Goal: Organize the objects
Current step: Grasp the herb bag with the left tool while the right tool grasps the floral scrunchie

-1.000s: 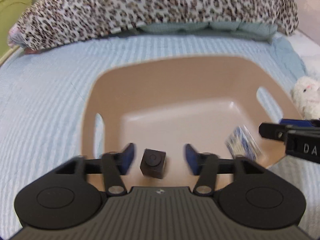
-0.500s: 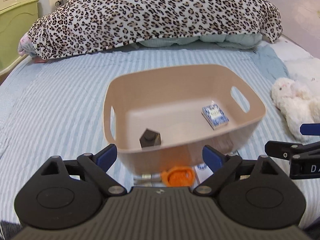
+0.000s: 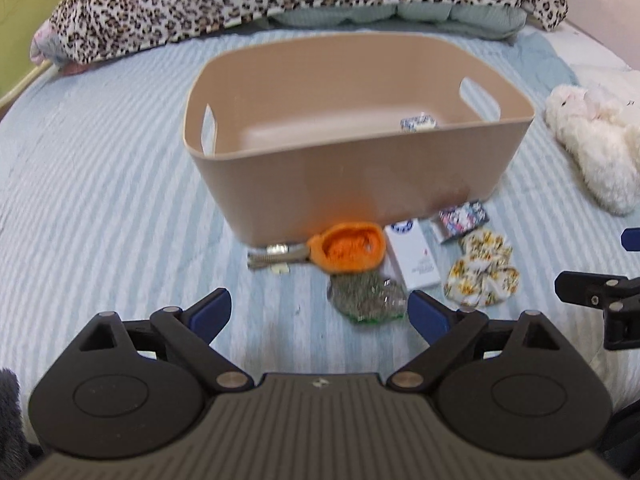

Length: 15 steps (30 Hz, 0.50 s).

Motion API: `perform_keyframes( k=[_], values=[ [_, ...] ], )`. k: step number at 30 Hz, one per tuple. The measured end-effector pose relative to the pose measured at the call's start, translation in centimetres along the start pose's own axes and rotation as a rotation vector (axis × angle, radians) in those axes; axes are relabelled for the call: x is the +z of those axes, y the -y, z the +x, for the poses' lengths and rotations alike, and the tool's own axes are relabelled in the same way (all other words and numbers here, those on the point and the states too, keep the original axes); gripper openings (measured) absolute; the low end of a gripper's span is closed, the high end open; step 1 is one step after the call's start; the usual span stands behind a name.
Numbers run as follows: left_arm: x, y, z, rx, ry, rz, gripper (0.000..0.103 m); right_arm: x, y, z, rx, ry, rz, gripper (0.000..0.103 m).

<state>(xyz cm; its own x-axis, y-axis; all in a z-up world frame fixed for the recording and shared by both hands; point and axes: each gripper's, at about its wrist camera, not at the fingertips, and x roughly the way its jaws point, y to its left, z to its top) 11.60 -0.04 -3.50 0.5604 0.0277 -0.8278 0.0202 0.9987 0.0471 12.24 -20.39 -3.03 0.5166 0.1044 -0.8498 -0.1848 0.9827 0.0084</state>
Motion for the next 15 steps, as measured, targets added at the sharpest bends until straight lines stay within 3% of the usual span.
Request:
perform_keyframes(
  k=[6, 15],
  values=[
    [-0.8, -0.2, 1.4, -0.02, -0.051, -0.003, 0.095, -1.0, -1.1, 1.7, -0.002, -0.03, -0.068, 0.103],
    [-0.7, -0.5, 2.9, -0.065, -0.07, -0.034, 0.095, -1.6, -1.6, 4.1, 0.028, -0.081, -0.067, 0.103]
  ],
)
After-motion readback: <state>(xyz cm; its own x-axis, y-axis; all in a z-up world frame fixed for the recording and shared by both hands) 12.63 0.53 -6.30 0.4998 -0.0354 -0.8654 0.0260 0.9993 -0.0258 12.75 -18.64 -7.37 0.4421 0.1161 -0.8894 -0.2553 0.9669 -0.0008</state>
